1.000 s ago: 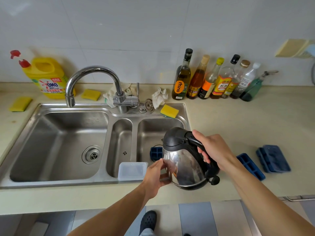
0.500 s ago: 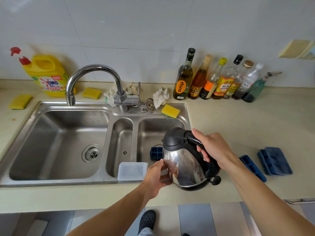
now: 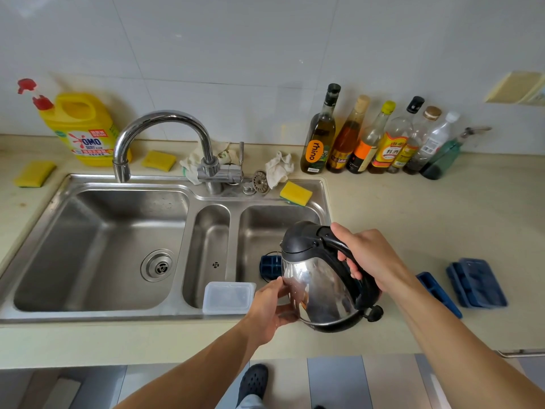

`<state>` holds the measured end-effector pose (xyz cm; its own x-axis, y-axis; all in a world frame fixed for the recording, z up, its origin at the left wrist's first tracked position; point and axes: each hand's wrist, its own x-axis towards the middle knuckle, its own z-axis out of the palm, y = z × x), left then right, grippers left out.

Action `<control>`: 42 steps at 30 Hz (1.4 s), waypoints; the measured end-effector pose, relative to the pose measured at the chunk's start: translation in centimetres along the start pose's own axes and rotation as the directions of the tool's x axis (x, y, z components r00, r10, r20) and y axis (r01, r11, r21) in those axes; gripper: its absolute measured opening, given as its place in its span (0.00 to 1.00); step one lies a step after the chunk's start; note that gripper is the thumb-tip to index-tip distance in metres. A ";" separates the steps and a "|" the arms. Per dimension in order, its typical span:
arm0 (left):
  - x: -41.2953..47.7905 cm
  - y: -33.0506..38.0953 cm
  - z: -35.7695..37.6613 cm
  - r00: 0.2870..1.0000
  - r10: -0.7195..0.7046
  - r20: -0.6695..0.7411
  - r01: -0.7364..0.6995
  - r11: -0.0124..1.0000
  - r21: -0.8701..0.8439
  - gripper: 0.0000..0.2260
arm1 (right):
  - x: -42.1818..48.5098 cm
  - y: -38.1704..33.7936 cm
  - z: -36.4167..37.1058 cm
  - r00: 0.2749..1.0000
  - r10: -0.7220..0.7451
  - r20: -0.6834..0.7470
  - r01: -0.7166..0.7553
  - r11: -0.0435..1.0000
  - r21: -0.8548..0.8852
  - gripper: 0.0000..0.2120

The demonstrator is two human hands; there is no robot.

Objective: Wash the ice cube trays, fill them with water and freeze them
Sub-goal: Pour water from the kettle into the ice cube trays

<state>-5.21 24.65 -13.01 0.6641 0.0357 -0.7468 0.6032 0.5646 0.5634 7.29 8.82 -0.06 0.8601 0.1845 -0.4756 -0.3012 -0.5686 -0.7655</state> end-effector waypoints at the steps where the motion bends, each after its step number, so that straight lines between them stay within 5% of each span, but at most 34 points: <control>1: 0.0 0.0 0.0 1.000 -0.003 -0.002 0.003 1.000 -0.001 0.18 | 0.0 0.0 0.0 1.000 0.001 0.000 -0.001 1.000 -0.002 0.29; 42: -0.2 -1.0 -0.3 1.000 -0.003 -0.011 0.003 1.000 -0.003 0.16 | -1.3 -0.7 -0.5 1.000 0.010 0.018 -0.010 1.000 -0.017 0.29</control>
<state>-6.02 24.34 -13.51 0.6572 0.0429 -0.7525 0.6038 0.5676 0.5597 6.61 8.55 1.35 0.8496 0.1932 -0.4907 -0.3024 -0.5838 -0.7535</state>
